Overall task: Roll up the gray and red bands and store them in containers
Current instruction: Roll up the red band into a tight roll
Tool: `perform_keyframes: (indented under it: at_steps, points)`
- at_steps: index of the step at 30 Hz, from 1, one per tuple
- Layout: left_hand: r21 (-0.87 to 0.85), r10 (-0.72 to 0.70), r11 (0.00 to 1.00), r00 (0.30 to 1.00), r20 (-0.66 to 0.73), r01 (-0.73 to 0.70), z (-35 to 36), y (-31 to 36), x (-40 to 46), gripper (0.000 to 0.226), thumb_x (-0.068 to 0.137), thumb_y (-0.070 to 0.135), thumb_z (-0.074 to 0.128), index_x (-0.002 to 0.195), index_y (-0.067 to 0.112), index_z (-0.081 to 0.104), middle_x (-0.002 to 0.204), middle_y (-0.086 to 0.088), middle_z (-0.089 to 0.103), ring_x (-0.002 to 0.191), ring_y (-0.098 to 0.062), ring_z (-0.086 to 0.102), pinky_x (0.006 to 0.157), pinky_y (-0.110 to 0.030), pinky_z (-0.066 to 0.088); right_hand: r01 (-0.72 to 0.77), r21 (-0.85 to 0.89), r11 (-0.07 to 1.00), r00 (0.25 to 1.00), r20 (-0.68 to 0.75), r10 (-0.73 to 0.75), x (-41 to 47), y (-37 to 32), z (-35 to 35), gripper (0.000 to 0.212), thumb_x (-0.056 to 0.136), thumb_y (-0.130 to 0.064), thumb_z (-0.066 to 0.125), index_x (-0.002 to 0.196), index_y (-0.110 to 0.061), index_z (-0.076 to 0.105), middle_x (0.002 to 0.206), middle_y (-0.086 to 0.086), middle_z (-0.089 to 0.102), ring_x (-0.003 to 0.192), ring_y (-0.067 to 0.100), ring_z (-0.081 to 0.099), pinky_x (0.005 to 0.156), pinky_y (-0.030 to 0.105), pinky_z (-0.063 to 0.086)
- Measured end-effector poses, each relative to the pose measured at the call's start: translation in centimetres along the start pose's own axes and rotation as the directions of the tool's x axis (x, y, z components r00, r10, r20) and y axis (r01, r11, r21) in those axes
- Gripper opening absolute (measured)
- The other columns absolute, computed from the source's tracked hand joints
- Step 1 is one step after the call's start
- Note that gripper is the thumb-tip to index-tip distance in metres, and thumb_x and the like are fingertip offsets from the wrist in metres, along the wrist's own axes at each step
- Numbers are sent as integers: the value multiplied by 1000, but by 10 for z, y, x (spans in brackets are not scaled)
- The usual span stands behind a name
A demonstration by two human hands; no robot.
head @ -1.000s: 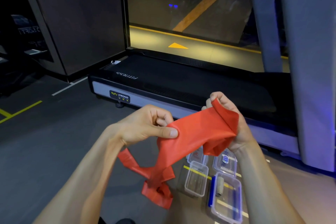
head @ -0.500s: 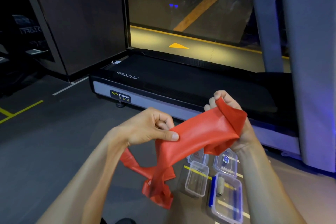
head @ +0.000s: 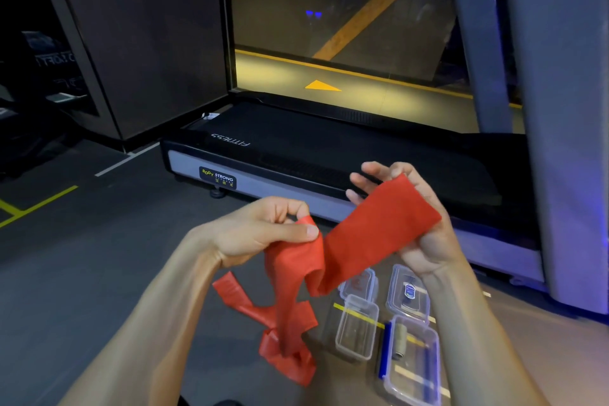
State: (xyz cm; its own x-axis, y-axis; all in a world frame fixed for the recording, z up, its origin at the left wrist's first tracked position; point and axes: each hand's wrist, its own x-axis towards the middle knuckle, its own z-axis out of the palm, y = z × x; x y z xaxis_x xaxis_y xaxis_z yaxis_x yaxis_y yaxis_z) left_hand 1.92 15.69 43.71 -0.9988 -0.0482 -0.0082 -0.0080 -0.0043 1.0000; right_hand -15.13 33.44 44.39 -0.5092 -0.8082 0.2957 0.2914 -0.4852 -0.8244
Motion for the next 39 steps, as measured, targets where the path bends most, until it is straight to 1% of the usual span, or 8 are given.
perform_keyframes:
  at_steps: [3,8,11,17,22,27,35,39]
  points:
    - [4,-14,1000,1000,7,14,3,1,3,20,92,12,63,74,16,58,59,4,61,51,-3,54,52,-15,42,-9,-59,998,998,55,12,-2,5,10,7,99,-13,49,97,-10,55,120,17,69,119,36,64,113,57,42]
    - [57,19,998,1000,-2,-19,3,-5,9,9,89,15,70,87,7,66,69,-1,54,59,-7,47,57,-14,40,-15,-534,845,967,207,149,0,32,30,9,102,-12,53,98,-7,59,130,10,68,123,22,64,104,37,49]
    - [108,21,994,999,-41,-16,3,-6,9,12,87,18,73,88,7,67,67,-6,47,62,-13,40,58,-16,37,-17,-614,789,964,198,175,0,33,26,7,104,-8,53,100,-6,58,99,-7,68,96,5,64,87,19,47]
    - [134,14,991,999,-32,-9,1,-8,7,6,88,15,76,88,14,69,71,2,70,66,-6,60,68,-22,47,56,-721,691,955,240,173,-1,22,18,7,103,-11,58,98,-7,59,73,-13,60,68,1,52,68,19,42]
    - [230,-59,973,995,85,38,11,-8,4,24,101,5,56,114,-14,60,97,-11,72,94,-20,64,94,-35,50,5,-376,927,987,151,56,0,10,19,6,97,-16,57,94,-14,62,75,2,52,61,7,45,56,17,39]
    - [239,-28,971,1000,-8,29,10,-8,3,17,91,20,74,85,5,69,77,-11,57,78,-21,48,79,-37,41,-59,24,998,994,91,56,2,0,15,17,104,-9,44,92,-15,54,69,-5,51,60,7,44,56,20,44]
    - [204,58,978,996,-72,-42,12,-6,6,3,79,20,77,77,20,75,78,-5,75,72,-7,65,75,-20,51,-62,113,992,997,52,57,3,-2,6,25,85,-24,80,88,-18,56,67,-6,42,61,8,35,56,22,37]
    - [177,59,983,997,-55,-49,12,-6,4,3,84,21,74,83,21,77,82,-9,74,76,-10,62,78,-22,51,-51,120,992,998,36,47,3,-4,3,18,89,-23,72,88,-18,55,63,-7,42,57,7,35,54,22,33]
